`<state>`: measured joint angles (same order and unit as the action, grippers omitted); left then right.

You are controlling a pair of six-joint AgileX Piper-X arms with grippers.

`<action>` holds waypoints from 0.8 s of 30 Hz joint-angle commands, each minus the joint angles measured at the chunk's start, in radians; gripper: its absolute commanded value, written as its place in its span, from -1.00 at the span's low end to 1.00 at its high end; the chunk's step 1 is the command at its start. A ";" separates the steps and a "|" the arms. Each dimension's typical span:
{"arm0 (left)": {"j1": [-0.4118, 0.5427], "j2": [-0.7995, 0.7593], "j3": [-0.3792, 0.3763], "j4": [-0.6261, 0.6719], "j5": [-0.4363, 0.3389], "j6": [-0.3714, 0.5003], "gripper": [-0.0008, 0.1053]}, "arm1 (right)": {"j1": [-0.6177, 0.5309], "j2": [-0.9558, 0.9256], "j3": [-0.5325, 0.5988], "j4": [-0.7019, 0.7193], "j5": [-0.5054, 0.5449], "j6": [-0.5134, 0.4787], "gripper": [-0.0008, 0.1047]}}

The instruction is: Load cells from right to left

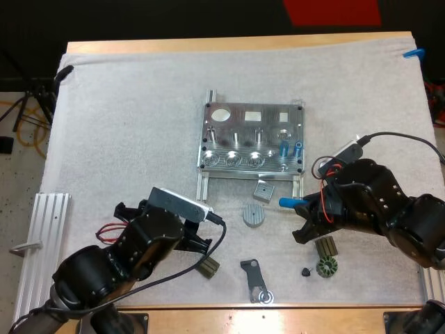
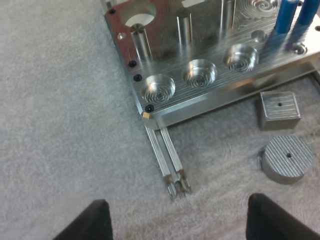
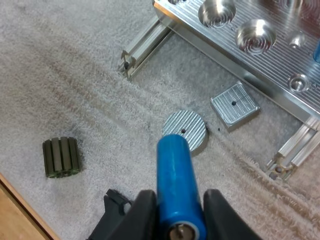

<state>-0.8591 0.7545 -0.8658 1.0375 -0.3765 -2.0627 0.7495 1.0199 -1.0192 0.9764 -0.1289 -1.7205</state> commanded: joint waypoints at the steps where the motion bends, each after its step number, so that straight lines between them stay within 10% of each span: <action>1: 0.010 -0.007 -0.007 -0.027 0.023 0.032 0.08 | 0.000 -0.004 -0.013 -0.004 0.008 -0.016 -0.94; 24: 0.010 -0.007 -0.007 -0.123 0.104 0.158 0.08 | 0.000 0.261 -0.343 0.224 0.260 -0.447 -0.94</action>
<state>-0.8496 0.7545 -0.8658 0.9255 -0.2734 -1.9083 0.7495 1.2804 -1.3447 1.1954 0.1201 -2.1438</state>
